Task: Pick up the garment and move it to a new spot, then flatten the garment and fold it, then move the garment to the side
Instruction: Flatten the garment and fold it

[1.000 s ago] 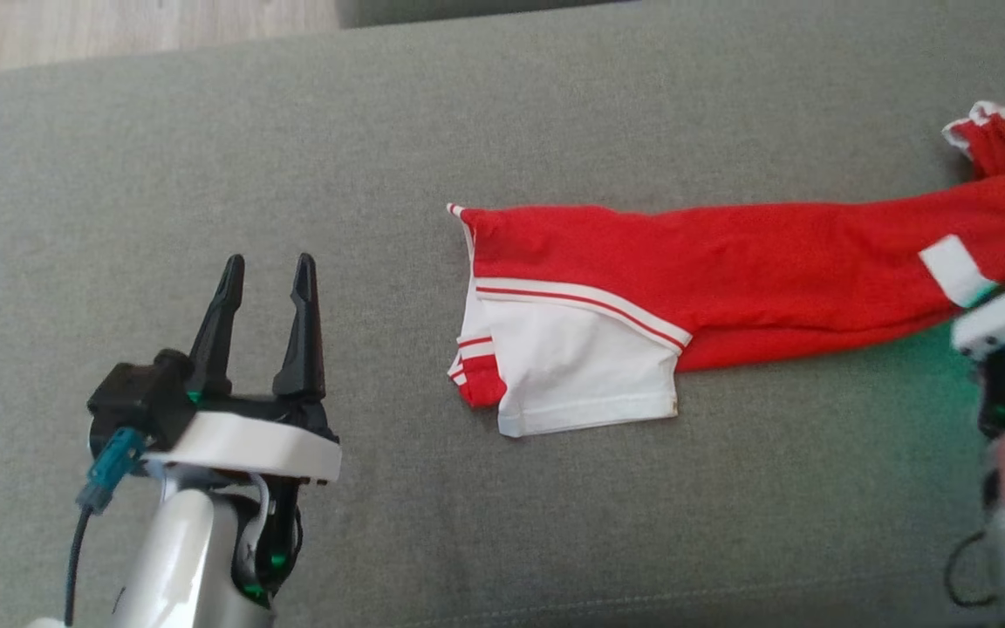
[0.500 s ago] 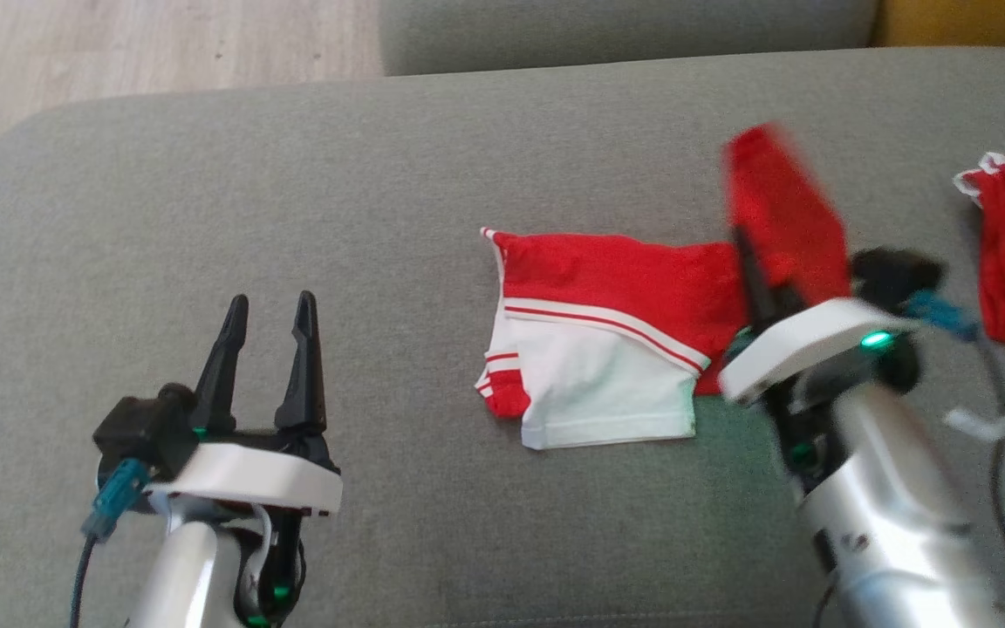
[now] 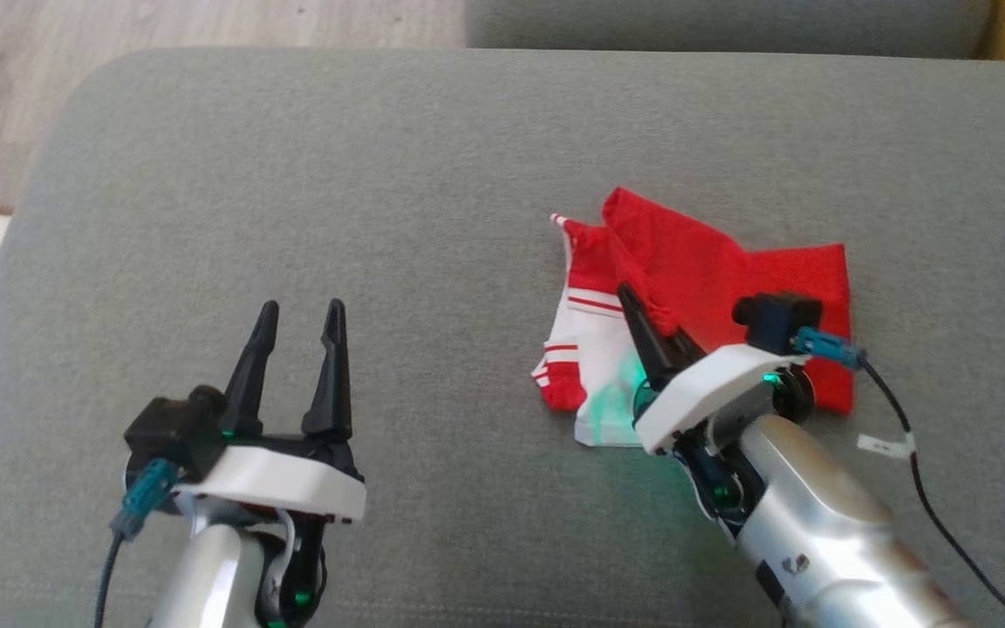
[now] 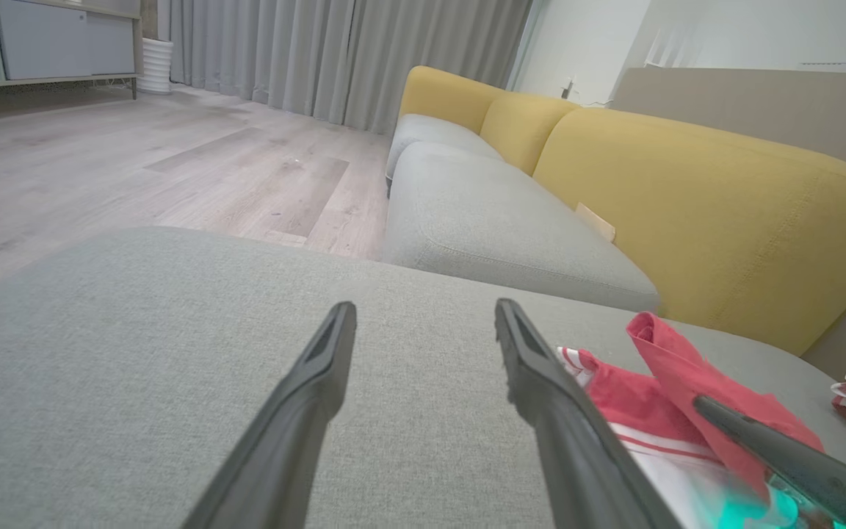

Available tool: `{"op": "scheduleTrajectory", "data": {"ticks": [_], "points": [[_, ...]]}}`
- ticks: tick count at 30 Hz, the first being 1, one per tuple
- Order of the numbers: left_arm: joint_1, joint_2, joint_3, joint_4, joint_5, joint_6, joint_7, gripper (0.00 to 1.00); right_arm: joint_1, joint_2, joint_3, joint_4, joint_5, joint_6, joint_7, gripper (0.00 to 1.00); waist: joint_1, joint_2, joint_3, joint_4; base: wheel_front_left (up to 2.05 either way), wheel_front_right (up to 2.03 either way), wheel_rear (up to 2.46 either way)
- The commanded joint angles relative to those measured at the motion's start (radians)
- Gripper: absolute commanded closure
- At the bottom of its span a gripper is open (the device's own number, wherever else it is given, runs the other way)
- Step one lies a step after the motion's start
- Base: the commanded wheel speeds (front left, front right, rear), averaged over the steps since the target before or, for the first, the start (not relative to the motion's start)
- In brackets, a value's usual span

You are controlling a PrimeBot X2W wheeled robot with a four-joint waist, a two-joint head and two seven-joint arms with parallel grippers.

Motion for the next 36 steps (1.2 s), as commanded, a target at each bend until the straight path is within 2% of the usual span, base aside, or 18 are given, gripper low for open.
{"op": "scheduleTrajectory", "data": {"ticks": [1,8,9,10,15,18,21,24,27,31,36], "points": [[-0.033,0.002,0.024,-0.029,-0.006,0.003,-0.008,0.0,-0.041,0.01,0.018,-0.025,0.007,-0.001,-0.015,1.0,0.0,0.0,0.005,0.012,0.0,0.0,0.0],[-0.032,0.002,0.018,-0.025,-0.009,0.006,-0.008,0.0,-0.079,0.01,0.148,0.078,0.085,-0.001,-0.043,1.0,0.0,0.0,0.01,0.04,0.0,0.0,0.0],[-0.03,0.002,0.019,-0.024,-0.009,0.007,-0.008,0.0,-0.08,0.01,0.172,0.086,0.091,-0.001,-0.041,0.0,0.0,0.0,0.009,0.04,0.0,0.0,0.0],[-0.025,0.002,0.024,-0.022,-0.008,0.008,-0.008,0.0,-0.078,0.01,0.22,0.069,0.12,-0.001,-0.043,0.0,0.0,0.0,0.004,0.034,0.0,0.0,0.0],[-0.023,0.002,0.041,-0.021,-0.002,0.009,-0.008,0.0,-0.098,0.01,0.295,0.003,0.193,-0.001,-0.064,0.0,0.0,0.0,-0.01,-0.007,0.0,0.0,0.0],[-0.024,0.002,0.049,-0.026,-0.001,0.006,-0.008,0.0,-0.126,0.01,0.299,-0.01,0.207,-0.001,-0.082,0.0,0.0,0.0,-0.02,-0.038,0.0,0.0,0.0],[-0.025,0.002,0.058,-0.04,-0.002,0.009,-0.008,0.0,-0.158,0.01,0.259,0.019,0.171,-0.001,-0.097,0.0,0.0,0.0,-0.026,-0.073,0.0,0.0,0.0],[-0.028,0.002,0.068,-0.062,-0.001,0.011,-0.008,0.0,-0.191,0.01,0.162,0.064,0.082,-0.001,-0.103,0.0,0.0,0.0,-0.025,-0.107,0.0,0.0,0.0],[-0.033,0.002,0.076,-0.083,-0.001,0.013,-0.008,0.0,-0.199,-0.013,-0.01,0.065,-0.094,-0.001,-0.103,0.0,0.0,0.0,-0.023,-0.133,0.0,0.0,0.0],[-0.04,0.002,0.084,-0.103,-0.002,0.016,-0.008,0.0,-0.109,-0.049,-0.24,-0.021,-0.32,-0.001,-0.104,0.0,0.0,0.0,-0.021,-0.161,0.0,0.0,0.0],[-0.048,0.002,0.093,-0.124,0.0,0.021,-0.008,0.0,0.033,-0.05,-0.431,-0.177,-0.558,-0.001,-0.104,0.0,0.0,0.0,-0.017,-0.186,0.0,0.0,0.0]]}}
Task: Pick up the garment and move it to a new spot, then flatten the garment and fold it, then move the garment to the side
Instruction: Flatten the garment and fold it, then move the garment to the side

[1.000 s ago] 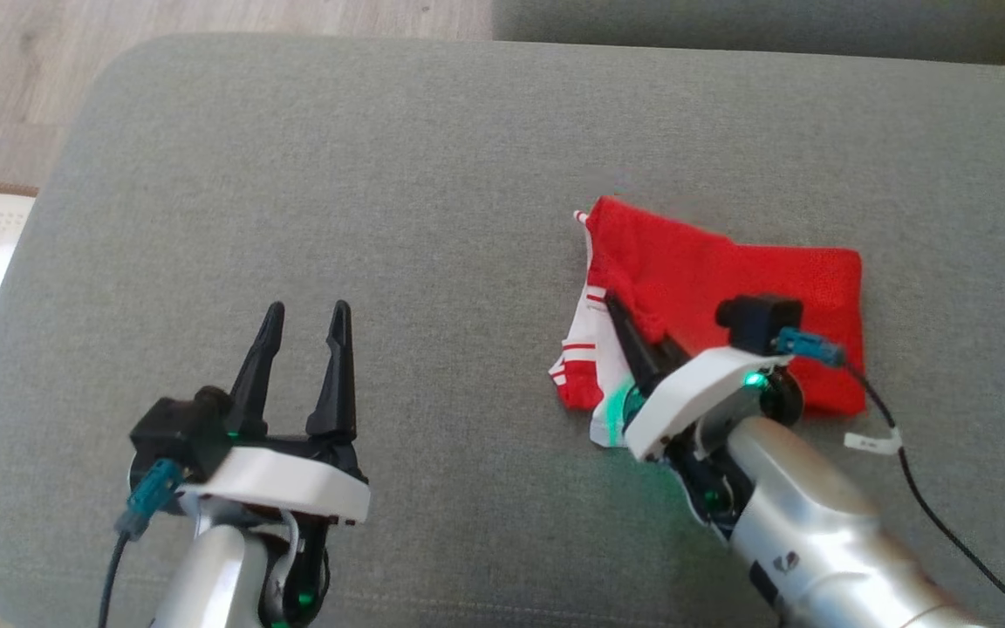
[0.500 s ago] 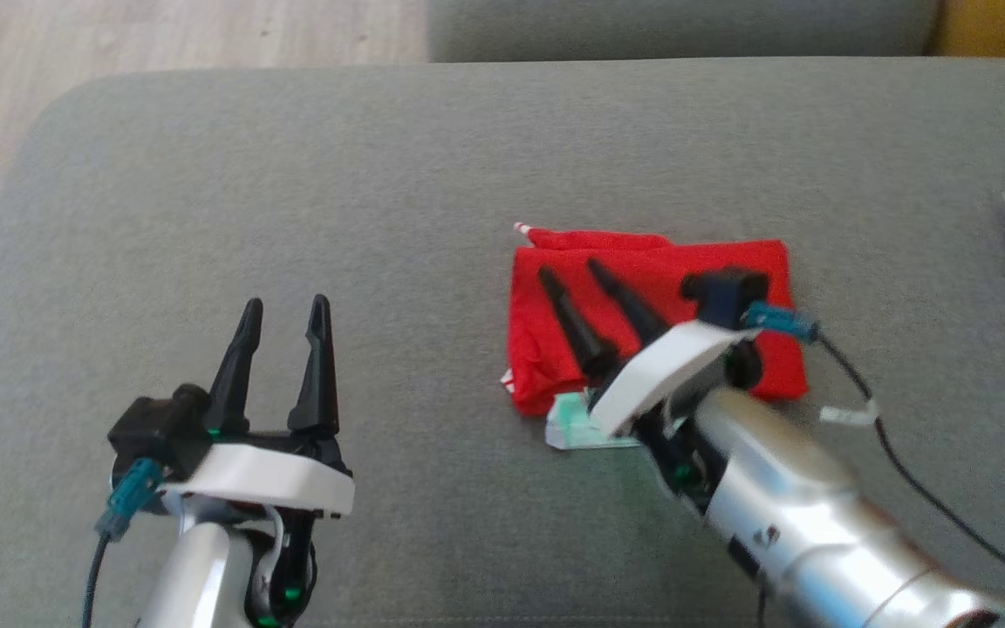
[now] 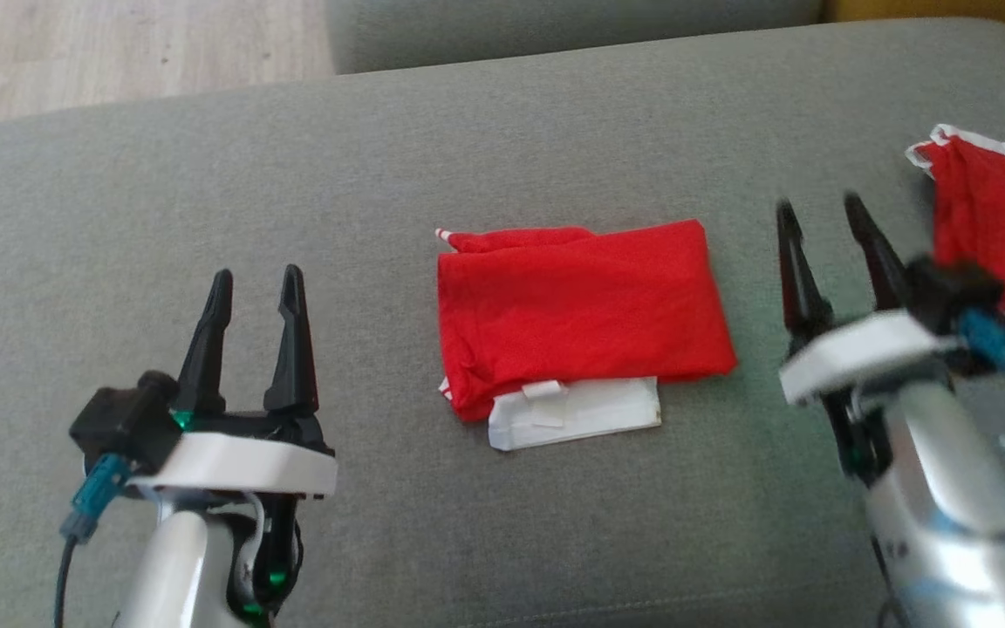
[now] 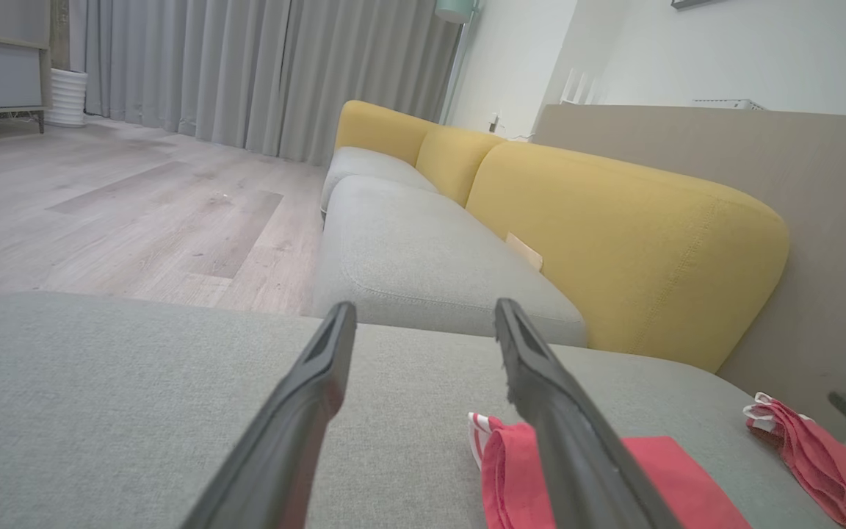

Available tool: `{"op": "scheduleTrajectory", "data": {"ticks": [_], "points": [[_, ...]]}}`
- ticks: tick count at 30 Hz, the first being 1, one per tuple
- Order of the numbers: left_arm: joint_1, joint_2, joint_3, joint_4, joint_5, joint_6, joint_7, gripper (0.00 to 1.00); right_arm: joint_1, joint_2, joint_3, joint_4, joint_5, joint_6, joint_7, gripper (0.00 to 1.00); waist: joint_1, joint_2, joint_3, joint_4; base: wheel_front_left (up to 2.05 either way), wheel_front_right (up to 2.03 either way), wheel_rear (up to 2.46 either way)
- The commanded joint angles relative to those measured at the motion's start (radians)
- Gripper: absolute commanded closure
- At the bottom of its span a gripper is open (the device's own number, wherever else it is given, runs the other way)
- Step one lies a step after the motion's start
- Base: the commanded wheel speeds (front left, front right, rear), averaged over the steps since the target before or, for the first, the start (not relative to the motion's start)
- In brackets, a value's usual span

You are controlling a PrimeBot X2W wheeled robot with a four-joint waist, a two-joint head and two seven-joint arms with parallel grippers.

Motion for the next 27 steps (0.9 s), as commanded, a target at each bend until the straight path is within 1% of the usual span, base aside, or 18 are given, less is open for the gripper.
{"op": "scheduleTrajectory", "data": {"ticks": [1,5,11,19,27], "points": [[-0.047,0.003,0.042,-0.042,0.004,0.008,-0.008,0.0,0.017,0.023,-0.023,-0.078,-0.059,-0.001,-0.011,0.0,0.0,0.0,0.002,-0.009,0.0,0.0,0.0],[-0.048,0.003,0.048,-0.046,0.006,0.008,-0.008,0.0,0.105,0.053,-0.113,-0.175,-0.136,-0.001,-0.011,0.0,0.0,0.0,0.002,-0.019,0.0,0.0,0.0],[-0.038,0.003,0.048,-0.039,0.009,0.006,-0.008,0.0,0.175,0.073,-0.153,-0.245,-0.16,-0.001,-0.011,0.0,0.0,0.0,0.0,-0.025,0.0,0.0,0.0],[-0.024,0.003,0.046,-0.032,0.012,0.004,-0.008,0.0,0.215,0.077,-0.145,-0.28,-0.117,-0.001,-0.011,0.0,0.0,0.0,0.0,-0.025,0.0,0.0,0.0],[-0.03,0.003,0.032,-0.025,0.01,-0.003,-0.008,0.0,0.214,0.077,-0.146,-0.276,-0.114,-0.001,-0.011,0.0,0.0,0.0,0.016,-0.007,0.0,0.0,0.0]]}}
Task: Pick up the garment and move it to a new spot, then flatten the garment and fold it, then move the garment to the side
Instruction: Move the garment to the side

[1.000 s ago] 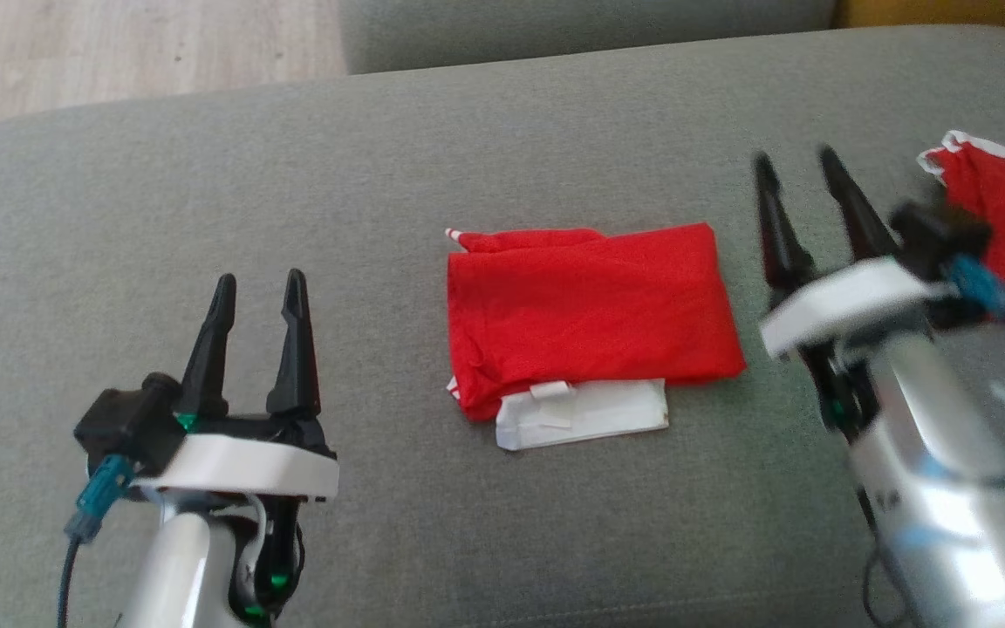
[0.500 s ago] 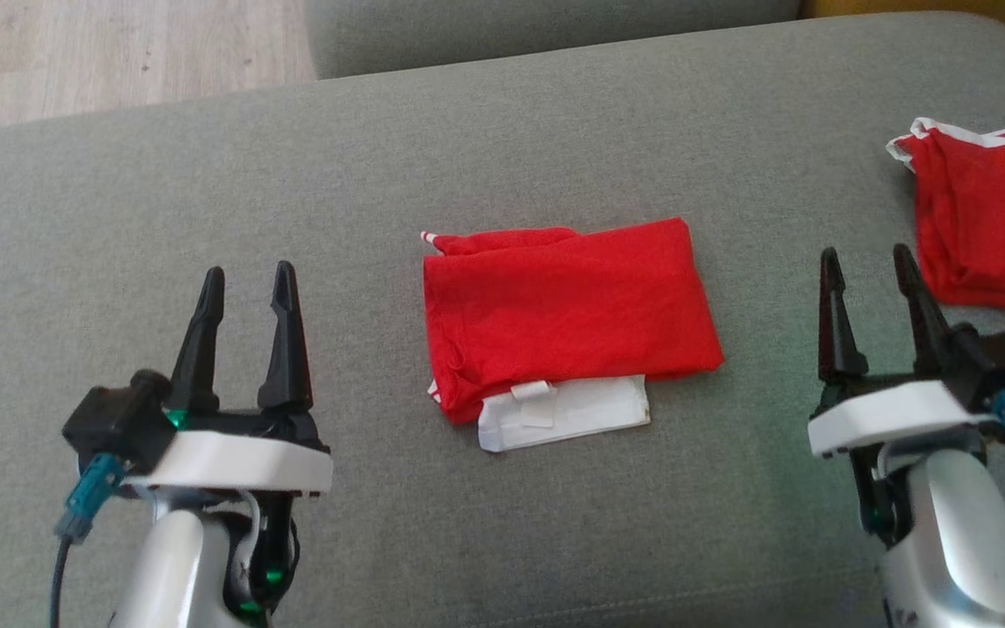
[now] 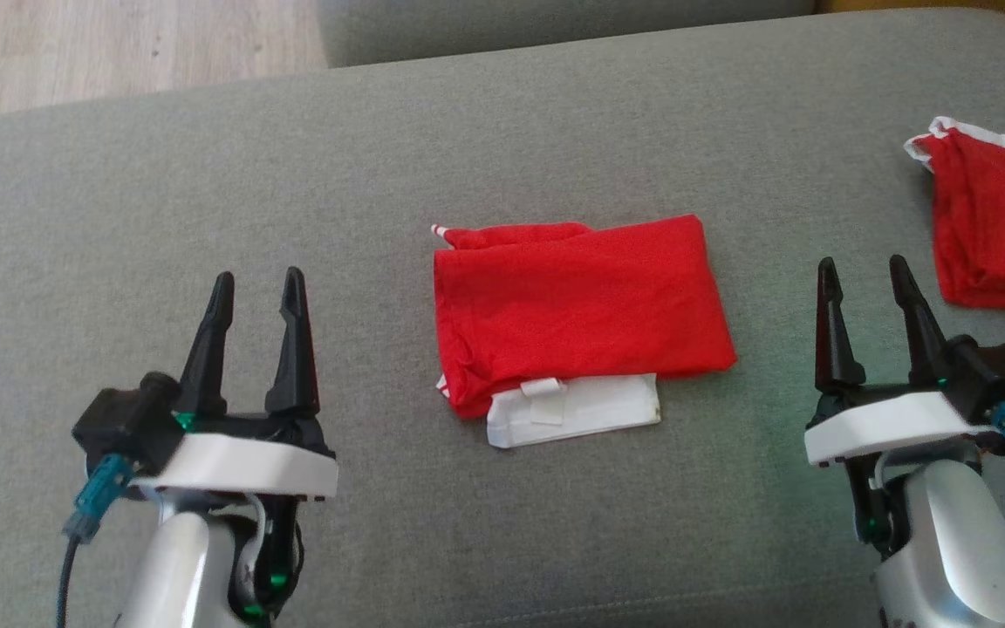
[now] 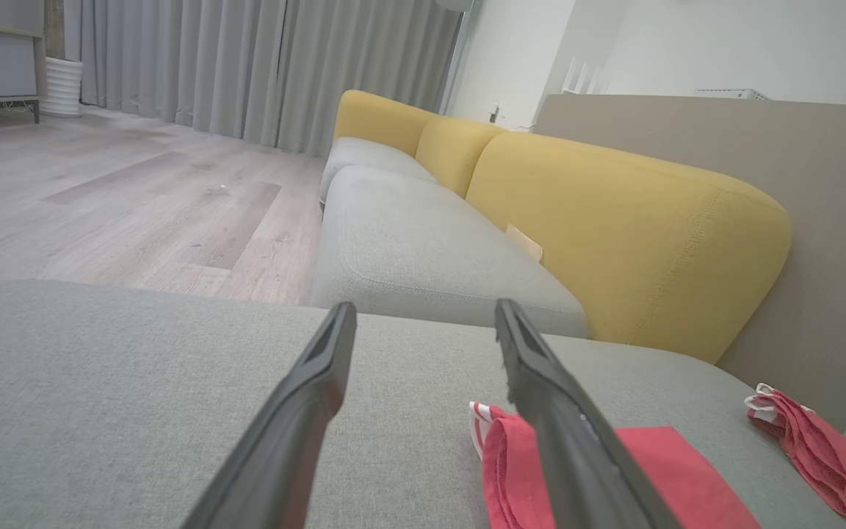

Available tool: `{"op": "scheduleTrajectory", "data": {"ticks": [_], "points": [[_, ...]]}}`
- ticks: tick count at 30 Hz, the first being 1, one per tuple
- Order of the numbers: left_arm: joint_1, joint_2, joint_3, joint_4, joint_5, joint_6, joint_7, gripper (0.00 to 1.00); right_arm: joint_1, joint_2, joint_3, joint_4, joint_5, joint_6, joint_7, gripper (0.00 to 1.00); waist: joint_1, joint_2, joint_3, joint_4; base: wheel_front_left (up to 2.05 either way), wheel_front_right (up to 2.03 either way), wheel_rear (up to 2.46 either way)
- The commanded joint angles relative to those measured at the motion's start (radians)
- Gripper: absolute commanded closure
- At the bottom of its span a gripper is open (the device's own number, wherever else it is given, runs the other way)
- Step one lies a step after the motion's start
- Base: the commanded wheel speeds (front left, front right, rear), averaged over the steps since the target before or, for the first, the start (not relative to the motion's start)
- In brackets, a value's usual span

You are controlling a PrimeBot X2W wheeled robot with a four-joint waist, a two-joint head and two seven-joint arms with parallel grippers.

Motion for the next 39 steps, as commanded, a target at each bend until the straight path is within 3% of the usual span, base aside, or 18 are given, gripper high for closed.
{"op": "scheduleTrajectory", "data": {"ticks": [1,17,26,31,32,33,36,39], "points": [[-0.031,0.003,0.027,-0.029,0.008,-0.002,-0.008,0.0,-0.022,0.002,0.026,-0.025,0.005,-0.001,-0.011,0.0,0.0,0.0,0.008,0.007,0.0,0.0,0.0],[-0.084,0.003,-0.039,-0.006,0.01,-0.012,-0.008,0.0,-0.132,0.002,0.1,0.177,0.01,-0.001,0.043,0.0,0.0,0.0,0.128,0.082,0.0,0.0,0.0],[-0.099,0.003,-0.049,-0.003,0.005,-0.007,-0.008,0.0,-0.197,0.002,0.119,0.354,0.048,-0.001,0.114,0.0,0.0,0.0,0.14,0.116,0.0,0.0,0.0],[-0.096,0.003,-0.041,-0.002,0.006,-0.005,-0.008,0.0,-0.22,0.002,0.187,0.438,0.101,-0.001,0.145,0.02,0.0,0.0,0.136,0.118,0.0,0.0,0.0],[-0.094,0.003,-0.038,-0.003,0.007,-0.004,-0.008,0.0,-0.225,0.002,0.203,0.447,0.111,-0.001,0.146,0.62,0.0,0.0,0.134,0.113,0.0,0.0,0.0],[-0.091,0.003,-0.034,-0.003,0.008,-0.003,-0.008,0.0,-0.229,0.002,0.217,0.454,0.117,-0.001,0.144,1.0,0.0,0.0,0.131,0.108,0.0,0.0,0.0],[-0.084,0.003,-0.028,-0.002,0.013,-0.006,-0.008,0.0,-0.248,0.002,0.258,0.458,0.108,-0.001,0.118,1.0,0.0,0.0,0.12,0.082,0.0,0.0,0.0],[-0.079,0.003,-0.023,-0.007,0.021,-0.011,-0.008,0.0,-0.287,-0.002,0.259,0.454,0.016,-0.001,0.071,1.0,0.0,0.0,0.106,0.036,0.0,0.0,0.0]]}}
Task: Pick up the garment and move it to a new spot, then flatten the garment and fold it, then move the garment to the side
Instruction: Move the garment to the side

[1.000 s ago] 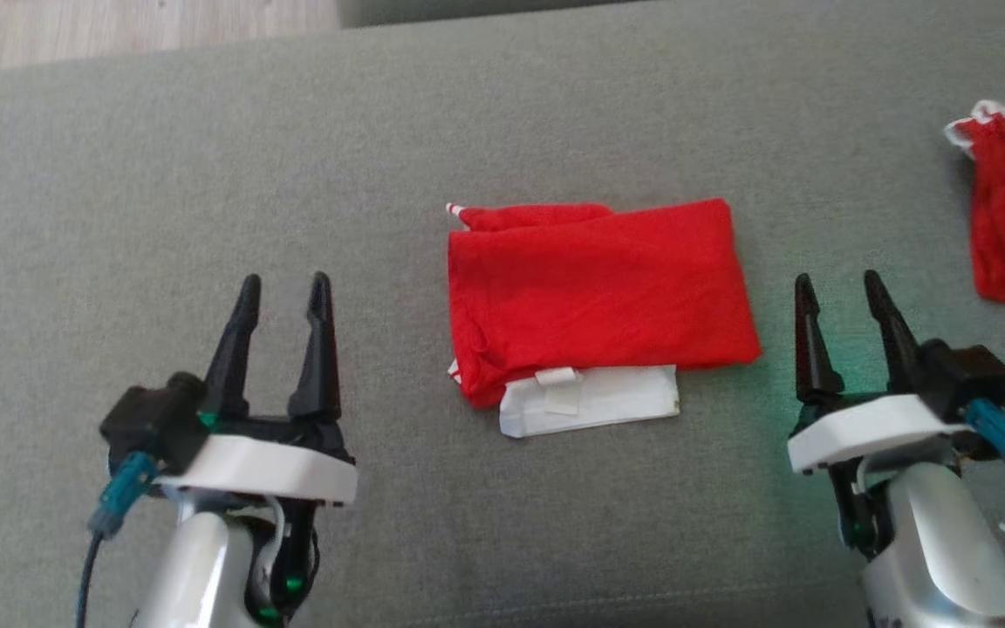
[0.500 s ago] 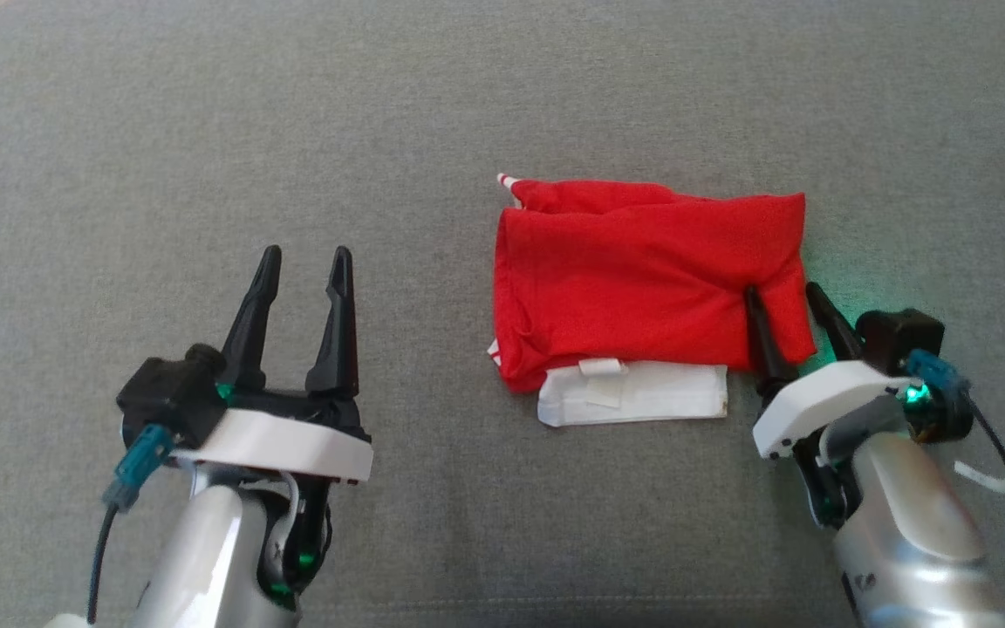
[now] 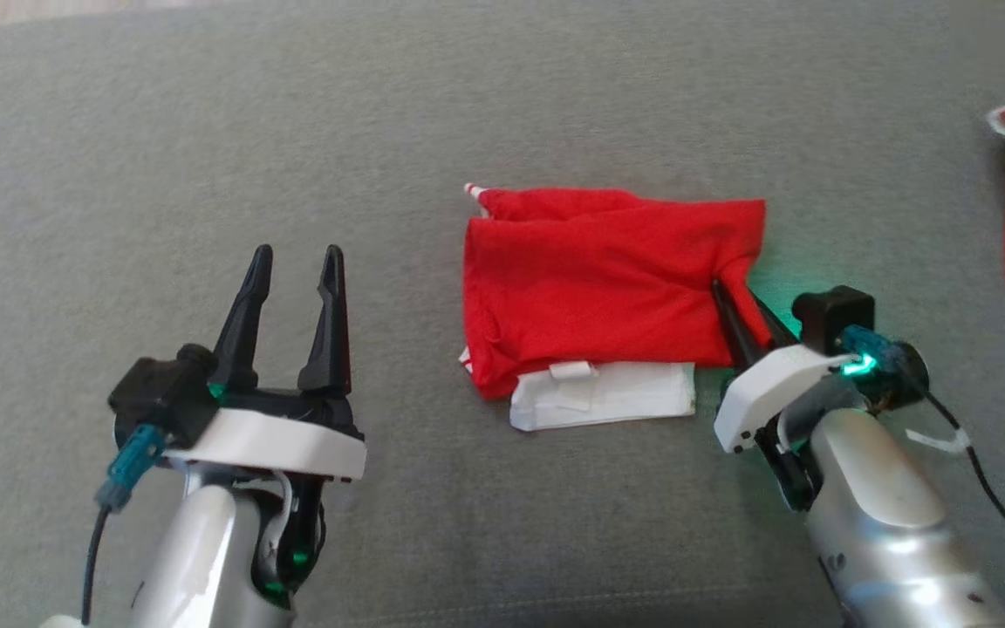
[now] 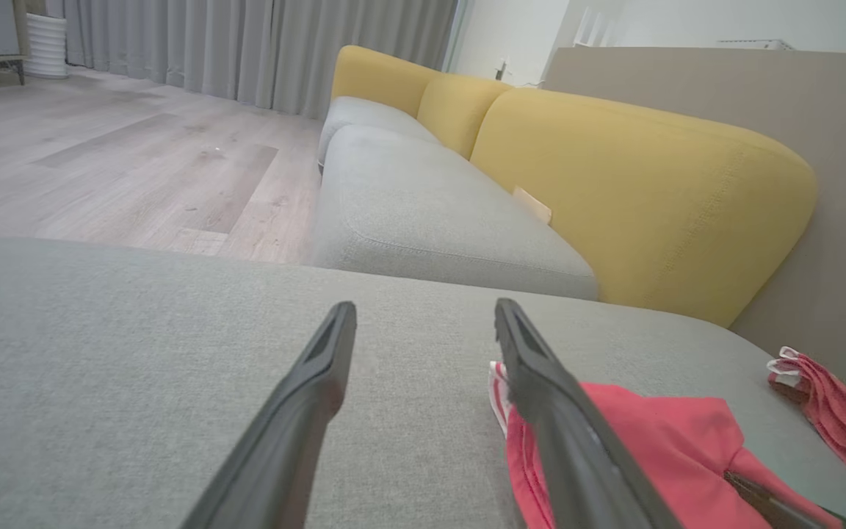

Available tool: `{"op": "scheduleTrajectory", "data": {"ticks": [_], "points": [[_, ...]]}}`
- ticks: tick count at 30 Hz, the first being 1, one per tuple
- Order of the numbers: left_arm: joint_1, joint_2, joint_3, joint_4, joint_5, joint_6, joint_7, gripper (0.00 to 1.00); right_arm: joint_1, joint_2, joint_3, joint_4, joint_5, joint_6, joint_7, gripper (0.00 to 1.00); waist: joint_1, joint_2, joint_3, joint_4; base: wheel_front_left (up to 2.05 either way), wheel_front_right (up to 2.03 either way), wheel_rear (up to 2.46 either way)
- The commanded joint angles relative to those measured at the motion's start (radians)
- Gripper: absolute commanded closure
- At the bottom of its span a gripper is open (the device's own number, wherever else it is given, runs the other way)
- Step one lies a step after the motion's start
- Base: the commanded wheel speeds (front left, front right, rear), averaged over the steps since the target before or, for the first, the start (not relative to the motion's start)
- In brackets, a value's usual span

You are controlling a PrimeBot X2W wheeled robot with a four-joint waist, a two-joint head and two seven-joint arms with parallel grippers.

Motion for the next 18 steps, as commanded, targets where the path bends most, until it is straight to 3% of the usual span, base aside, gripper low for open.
{"op": "scheduleTrajectory", "data": {"ticks": [1,6,13,18], "points": [[-0.017,0.003,0.041,-0.039,0.012,-0.002,-0.008,0.0,-0.031,0.002,0.017,-0.023,-0.026,-0.001,-0.018,1.0,-0.0001,0.0,-0.012,-0.032,0.0,0.0,0.0],[-0.021,0.003,0.044,-0.045,0.021,-0.008,-0.008,0.0,-0.091,-0.089,0.033,-0.088,-0.099,-0.001,-0.025,1.0,-0.0001,0.0,-0.009,-0.095,0.0,0.0,0.0],[-0.038,0.003,0.024,-0.045,0.019,-0.011,-0.008,0.0,-0.156,-0.311,0.063,-0.187,-0.107,-0.001,0.046,1.0,-0.0001,0.0,0.013,-0.133,0.0,0.0,0.0],[-0.051,0.003,0.016,-0.041,0.025,-0.018,-0.008,0.0,-0.186,-0.459,0.036,-0.192,-0.093,-0.001,0.103,1.0,-0.0001,0.0,0.043,-0.127,0.0,0.0,0.0]]}}
